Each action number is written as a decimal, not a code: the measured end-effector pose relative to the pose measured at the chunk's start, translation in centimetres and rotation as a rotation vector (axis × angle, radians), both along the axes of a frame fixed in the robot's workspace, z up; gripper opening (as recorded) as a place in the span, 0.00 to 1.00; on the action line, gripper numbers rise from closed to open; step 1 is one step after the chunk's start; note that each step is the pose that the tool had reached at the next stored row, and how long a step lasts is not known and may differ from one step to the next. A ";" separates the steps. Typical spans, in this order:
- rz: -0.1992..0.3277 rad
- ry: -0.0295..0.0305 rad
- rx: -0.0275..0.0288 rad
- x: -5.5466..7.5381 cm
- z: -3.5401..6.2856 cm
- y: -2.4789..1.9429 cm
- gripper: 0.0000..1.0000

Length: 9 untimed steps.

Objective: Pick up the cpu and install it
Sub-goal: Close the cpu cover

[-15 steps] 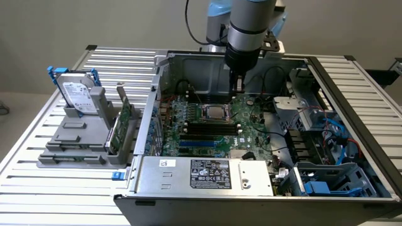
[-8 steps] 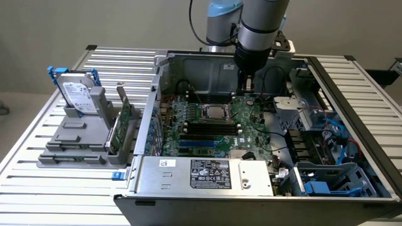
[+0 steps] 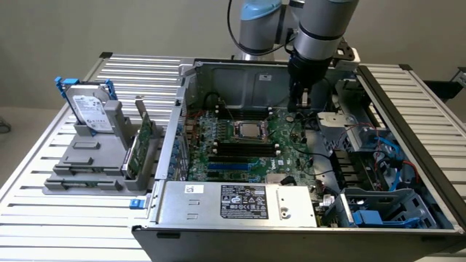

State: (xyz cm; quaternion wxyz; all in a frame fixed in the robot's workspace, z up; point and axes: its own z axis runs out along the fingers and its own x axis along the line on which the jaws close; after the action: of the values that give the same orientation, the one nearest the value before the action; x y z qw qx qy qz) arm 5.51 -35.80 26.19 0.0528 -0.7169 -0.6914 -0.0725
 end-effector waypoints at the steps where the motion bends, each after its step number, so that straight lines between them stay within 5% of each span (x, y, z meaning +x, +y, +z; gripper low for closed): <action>1: -0.001 0.0002 0.0001 0.1 -0.06 -0.08 0.11; 9: -0.001 0.0013 0.0000 0.1 -1.46 -0.44 0.11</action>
State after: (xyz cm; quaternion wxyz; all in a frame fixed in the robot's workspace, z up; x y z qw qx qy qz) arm 5.59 -36.23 24.72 0.0532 -0.7173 -0.6910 -0.0721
